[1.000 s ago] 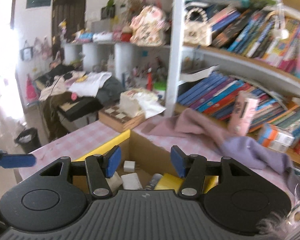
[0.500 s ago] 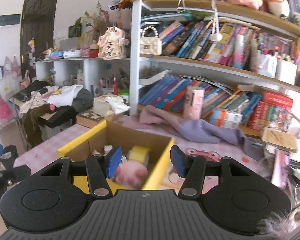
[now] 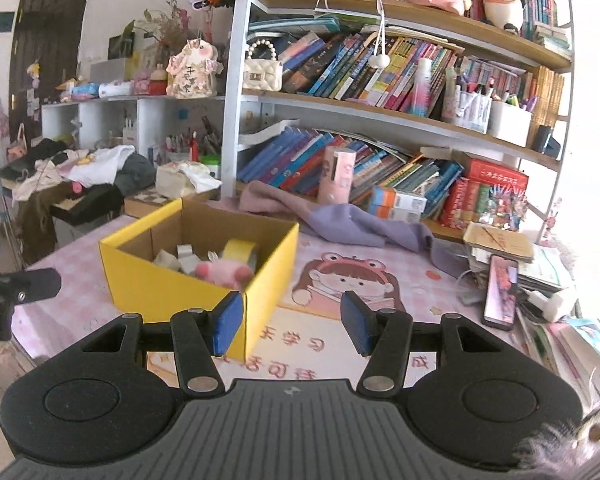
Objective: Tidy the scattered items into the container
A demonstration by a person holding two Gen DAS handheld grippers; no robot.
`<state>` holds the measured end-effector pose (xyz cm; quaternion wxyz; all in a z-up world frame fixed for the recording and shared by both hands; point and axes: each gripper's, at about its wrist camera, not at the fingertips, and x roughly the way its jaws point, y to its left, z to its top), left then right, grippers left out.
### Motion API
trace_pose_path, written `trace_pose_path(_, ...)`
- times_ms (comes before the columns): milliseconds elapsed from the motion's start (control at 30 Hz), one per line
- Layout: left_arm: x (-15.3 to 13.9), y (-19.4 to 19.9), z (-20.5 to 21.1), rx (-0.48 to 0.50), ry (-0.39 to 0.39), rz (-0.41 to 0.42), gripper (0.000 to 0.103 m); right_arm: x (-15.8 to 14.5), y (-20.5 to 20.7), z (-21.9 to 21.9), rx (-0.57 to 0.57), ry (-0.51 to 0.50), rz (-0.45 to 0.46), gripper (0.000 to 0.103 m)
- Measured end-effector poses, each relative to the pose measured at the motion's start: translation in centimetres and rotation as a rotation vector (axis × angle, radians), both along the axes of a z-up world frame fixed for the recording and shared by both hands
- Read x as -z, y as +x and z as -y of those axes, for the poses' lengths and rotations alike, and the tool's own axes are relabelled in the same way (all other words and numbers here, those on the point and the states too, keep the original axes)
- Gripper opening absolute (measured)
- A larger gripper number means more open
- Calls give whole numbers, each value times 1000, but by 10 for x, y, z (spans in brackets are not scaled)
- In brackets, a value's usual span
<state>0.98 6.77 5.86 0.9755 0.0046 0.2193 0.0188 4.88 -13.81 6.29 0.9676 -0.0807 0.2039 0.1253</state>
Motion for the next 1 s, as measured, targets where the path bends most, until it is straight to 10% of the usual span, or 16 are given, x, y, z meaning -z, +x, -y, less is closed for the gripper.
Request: trace_pose_path(1000, 45, -43, 65, 4, 85, -100, 100, 55, -79, 42, 37, -11, -91, 53)
